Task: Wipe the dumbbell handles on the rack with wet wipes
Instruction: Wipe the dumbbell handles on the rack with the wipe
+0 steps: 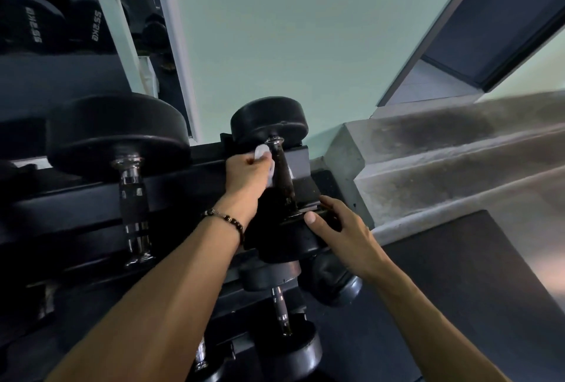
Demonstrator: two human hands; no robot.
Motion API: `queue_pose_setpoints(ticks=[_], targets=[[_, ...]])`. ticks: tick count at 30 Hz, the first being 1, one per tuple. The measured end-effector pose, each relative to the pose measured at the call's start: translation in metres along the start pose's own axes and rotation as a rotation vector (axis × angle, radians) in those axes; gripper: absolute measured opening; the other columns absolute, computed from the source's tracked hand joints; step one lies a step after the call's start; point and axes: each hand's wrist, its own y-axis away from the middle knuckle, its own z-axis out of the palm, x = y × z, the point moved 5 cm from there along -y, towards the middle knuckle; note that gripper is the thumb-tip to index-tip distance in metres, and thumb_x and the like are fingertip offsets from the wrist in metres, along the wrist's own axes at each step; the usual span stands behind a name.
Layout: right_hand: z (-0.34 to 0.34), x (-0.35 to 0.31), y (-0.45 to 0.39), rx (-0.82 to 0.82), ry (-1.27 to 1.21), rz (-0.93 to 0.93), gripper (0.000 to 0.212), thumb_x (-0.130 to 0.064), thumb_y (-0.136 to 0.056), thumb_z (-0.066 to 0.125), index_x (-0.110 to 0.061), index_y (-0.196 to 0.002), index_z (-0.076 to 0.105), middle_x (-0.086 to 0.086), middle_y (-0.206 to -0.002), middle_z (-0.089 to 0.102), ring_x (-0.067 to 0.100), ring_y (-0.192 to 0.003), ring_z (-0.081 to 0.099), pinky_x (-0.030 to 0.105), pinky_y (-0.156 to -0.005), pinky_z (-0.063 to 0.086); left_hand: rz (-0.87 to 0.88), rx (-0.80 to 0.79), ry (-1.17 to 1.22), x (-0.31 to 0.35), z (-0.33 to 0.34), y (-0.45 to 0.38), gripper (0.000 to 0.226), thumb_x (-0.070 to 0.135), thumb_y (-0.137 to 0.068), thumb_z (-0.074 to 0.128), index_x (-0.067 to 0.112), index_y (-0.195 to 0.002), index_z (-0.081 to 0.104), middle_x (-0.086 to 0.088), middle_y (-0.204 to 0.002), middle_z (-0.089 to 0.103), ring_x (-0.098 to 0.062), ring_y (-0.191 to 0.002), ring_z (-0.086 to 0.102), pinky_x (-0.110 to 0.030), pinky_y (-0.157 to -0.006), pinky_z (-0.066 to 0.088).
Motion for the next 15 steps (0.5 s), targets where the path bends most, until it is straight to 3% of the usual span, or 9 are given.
queue_pose_setpoints(ticks=[2, 5, 7, 9, 11, 13, 15], targets=[[0.002, -0.001, -0.002, -0.012, -0.01, -0.009, 0.097, -0.089, -0.064, 0.055, -0.032, -0.142, 0.046, -0.009, -0.13, 0.059, 0.008, -0.121, 0.055, 0.028, -0.099, 0.047, 0.011, 0.066, 0.062, 0.006, -0.001, -0.005, 0.016, 0.017, -0.09, 0.068, 0.013, -0.075, 0.064, -0.001, -0.07, 0.064, -0.012, -0.059, 0.059, -0.013, -0.047, 0.046], [-0.001, -0.005, -0.002, -0.015, -0.017, -0.023, 0.087, -0.077, -0.069, 0.057, -0.029, -0.141, 0.048, -0.011, -0.123, 0.062, 0.003, -0.114, 0.057, 0.019, -0.09, 0.044, 0.015, 0.018, -0.035, -0.014, -0.008, 0.012, 0.018, 0.024, -0.086, 0.074, 0.013, -0.098, 0.065, -0.003, -0.087, 0.07, -0.013, -0.074, 0.066, -0.021, -0.058, 0.049], [-0.002, -0.009, -0.001, -0.022, -0.02, -0.024, 0.085, -0.074, -0.069, 0.058, -0.029, -0.139, 0.05, -0.013, -0.118, 0.064, 0.001, -0.11, 0.059, 0.019, -0.09, 0.046, -0.003, -0.052, -0.089, -0.024, -0.012, 0.023, 0.013, 0.024, -0.086, 0.074, 0.013, -0.09, 0.067, -0.005, -0.083, 0.071, -0.016, -0.074, 0.067, -0.025, -0.064, 0.051], [-0.002, -0.009, -0.002, -0.029, -0.031, -0.021, 0.081, -0.072, -0.069, 0.059, -0.029, -0.137, 0.053, -0.015, -0.114, 0.065, -0.001, -0.106, 0.06, 0.016, -0.087, 0.046, -0.032, -0.047, 0.031, -0.017, -0.012, 0.017, 0.015, 0.021, -0.086, 0.074, 0.009, -0.08, 0.068, -0.008, -0.073, 0.069, -0.02, -0.069, 0.067, -0.027, -0.067, 0.053], [-0.002, -0.006, -0.003, -0.024, -0.038, -0.024, 0.081, -0.073, -0.069, 0.06, -0.03, -0.137, 0.053, -0.015, -0.114, 0.065, -0.001, -0.106, 0.06, 0.018, -0.088, 0.047, -0.043, 0.022, 0.139, -0.002, -0.011, 0.005, 0.017, 0.017, -0.086, 0.074, 0.01, -0.073, 0.065, -0.006, -0.068, 0.065, -0.019, -0.066, 0.064, -0.021, -0.064, 0.054], [-0.002, -0.003, -0.004, -0.019, -0.055, -0.031, 0.082, -0.075, -0.067, 0.06, -0.031, -0.136, 0.053, -0.013, -0.114, 0.065, 0.0, -0.107, 0.061, 0.024, -0.093, 0.05, -0.055, 0.049, 0.226, 0.005, -0.007, -0.001, 0.019, 0.012, -0.086, 0.074, 0.011, -0.071, 0.062, -0.004, -0.065, 0.061, -0.011, -0.056, 0.062, -0.013, -0.05, 0.05], [-0.001, 0.0, -0.004, -0.014, -0.079, -0.04, 0.085, -0.079, -0.065, 0.061, -0.032, -0.136, 0.054, -0.013, -0.114, 0.066, 0.0, -0.107, 0.061, 0.027, -0.096, 0.051, -0.082, 0.008, 0.257, 0.0, -0.006, 0.006, 0.018, 0.01, -0.086, 0.074, 0.01, -0.072, 0.062, -0.004, -0.065, 0.062, -0.01, -0.056, 0.065, -0.018, -0.056, 0.054]])
